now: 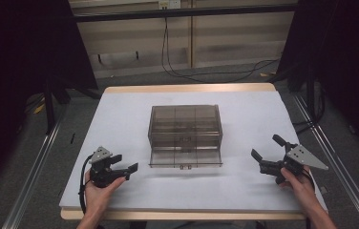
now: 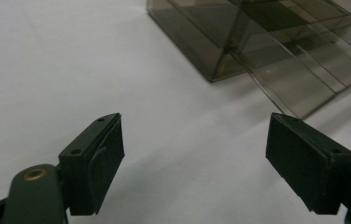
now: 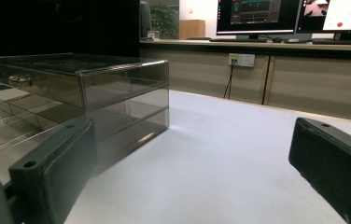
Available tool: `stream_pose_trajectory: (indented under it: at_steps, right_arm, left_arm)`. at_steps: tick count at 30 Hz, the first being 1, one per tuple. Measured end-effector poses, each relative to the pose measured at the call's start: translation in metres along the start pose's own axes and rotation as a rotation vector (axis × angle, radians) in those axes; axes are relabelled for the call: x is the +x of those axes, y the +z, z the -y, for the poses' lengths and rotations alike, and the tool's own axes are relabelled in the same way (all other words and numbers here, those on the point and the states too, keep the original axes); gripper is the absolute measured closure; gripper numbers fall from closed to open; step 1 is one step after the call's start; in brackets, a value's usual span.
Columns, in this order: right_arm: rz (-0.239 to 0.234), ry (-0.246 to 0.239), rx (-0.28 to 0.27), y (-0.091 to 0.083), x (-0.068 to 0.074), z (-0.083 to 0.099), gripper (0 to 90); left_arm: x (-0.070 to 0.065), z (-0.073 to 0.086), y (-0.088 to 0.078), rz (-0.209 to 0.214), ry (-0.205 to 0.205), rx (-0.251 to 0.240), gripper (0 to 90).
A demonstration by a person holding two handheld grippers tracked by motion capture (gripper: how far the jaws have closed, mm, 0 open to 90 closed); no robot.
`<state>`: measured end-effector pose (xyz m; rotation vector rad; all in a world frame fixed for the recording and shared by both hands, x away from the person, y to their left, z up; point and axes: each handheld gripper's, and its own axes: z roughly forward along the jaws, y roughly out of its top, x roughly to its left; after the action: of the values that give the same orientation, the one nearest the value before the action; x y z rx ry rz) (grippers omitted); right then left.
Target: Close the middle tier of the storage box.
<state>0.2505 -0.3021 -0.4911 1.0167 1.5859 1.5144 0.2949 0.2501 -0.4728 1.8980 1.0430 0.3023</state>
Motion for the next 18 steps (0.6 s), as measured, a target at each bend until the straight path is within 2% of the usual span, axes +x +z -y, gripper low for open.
stream_pose_trajectory:
  at_steps: [6,7,8,10,11,12,13,18]
  right_arm:
    - [0.006,-0.009,-0.001,0.0,0.001,0.0,0.8]
    - [0.007,-0.008,-0.001,0.0,0.001,0.0,0.8]
    - [0.007,-0.008,-0.001,0.0,0.001,0.0,0.8]
    - [0.005,-0.008,-0.001,0.0,0.0,0.0,0.8]
    - [0.004,-0.007,0.0,0.0,0.0,0.0,0.8]
    - [0.004,-0.008,0.0,0.0,0.0,0.0,0.8]
    - [0.004,-0.008,0.0,0.0,0.0,0.0,0.8]
    - [0.004,-0.01,0.0,0.0,0.0,0.0,0.8]
  left_arm:
    - [-0.006,0.0,0.0,0.016,0.01,0.011,23.7]
    - [-0.008,0.0,-0.001,0.008,-0.013,0.021,25.7]
    - [-0.008,0.0,-0.001,0.008,-0.013,0.021,26.6]
    - [-0.011,0.001,-0.003,0.007,-0.022,0.016,33.2]
    - [-0.012,0.001,-0.004,0.028,-0.026,0.026,36.9]
    - [-0.012,0.001,-0.005,0.046,-0.017,0.033,39.1]
    - [-0.014,0.002,-0.006,0.05,-0.007,0.037,47.0]
    - [-0.02,0.003,-0.008,0.079,0.021,0.06,62.1]
